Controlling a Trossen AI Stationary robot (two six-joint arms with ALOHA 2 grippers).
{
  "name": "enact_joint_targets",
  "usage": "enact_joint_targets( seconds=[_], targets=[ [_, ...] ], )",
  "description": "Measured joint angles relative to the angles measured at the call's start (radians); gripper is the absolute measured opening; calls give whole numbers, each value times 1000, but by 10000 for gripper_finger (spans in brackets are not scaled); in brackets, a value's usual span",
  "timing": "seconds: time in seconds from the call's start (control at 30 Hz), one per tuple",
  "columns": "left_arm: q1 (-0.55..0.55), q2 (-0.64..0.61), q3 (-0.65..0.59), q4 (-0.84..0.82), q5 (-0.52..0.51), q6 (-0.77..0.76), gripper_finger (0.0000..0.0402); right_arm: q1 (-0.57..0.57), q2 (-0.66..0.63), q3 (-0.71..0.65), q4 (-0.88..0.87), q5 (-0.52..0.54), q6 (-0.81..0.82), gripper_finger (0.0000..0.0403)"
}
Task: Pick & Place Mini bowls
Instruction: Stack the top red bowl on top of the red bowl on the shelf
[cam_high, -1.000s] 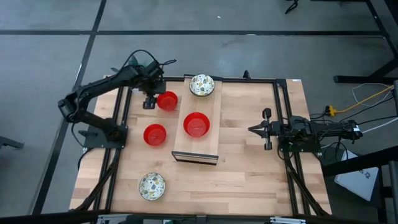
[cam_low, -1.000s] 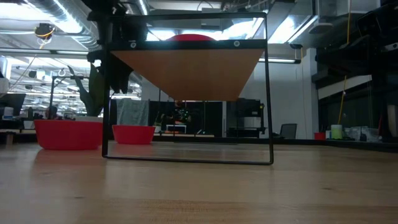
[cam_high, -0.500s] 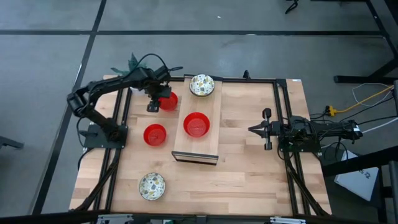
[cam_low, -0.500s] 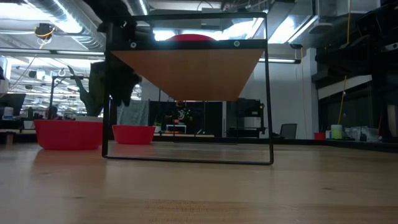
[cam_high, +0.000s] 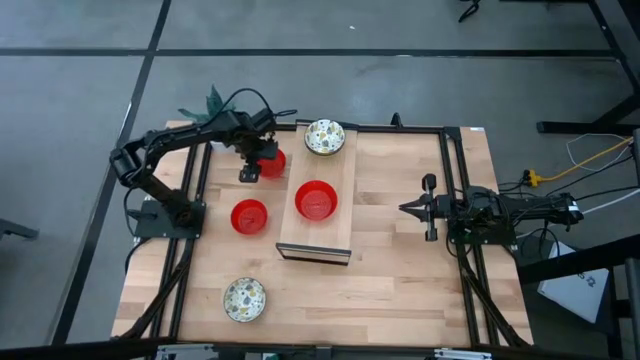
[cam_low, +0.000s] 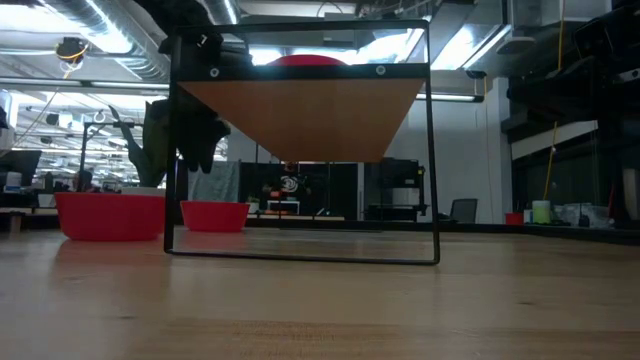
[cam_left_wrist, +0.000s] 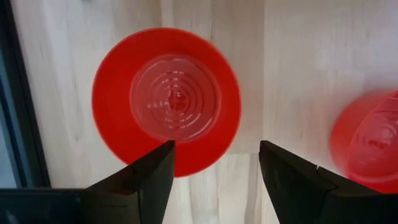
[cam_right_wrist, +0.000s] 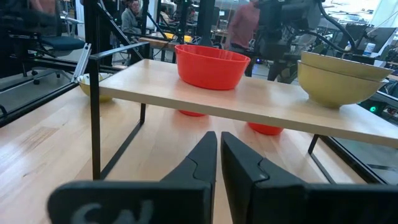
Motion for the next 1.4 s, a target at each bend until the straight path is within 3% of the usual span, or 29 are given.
enact_joint_targets(
  seconds=[0.3, 0.63, 1.1, 1.4],
  targets=[
    [-34, -1, -5, 6, -13, -40, 226, 0, 0, 0, 0, 0, 0, 26],
    [-5, -6, -122, 109, -28, -48, 226, 0, 0, 0, 0, 0, 0, 26],
    [23, -6, -237, 256, -23, 187, 226, 0, 0, 0, 0, 0, 0, 26],
    [23, -6, -286, 344, -75, 219, 226, 0, 0, 0, 0, 0, 0, 26]
  ],
)
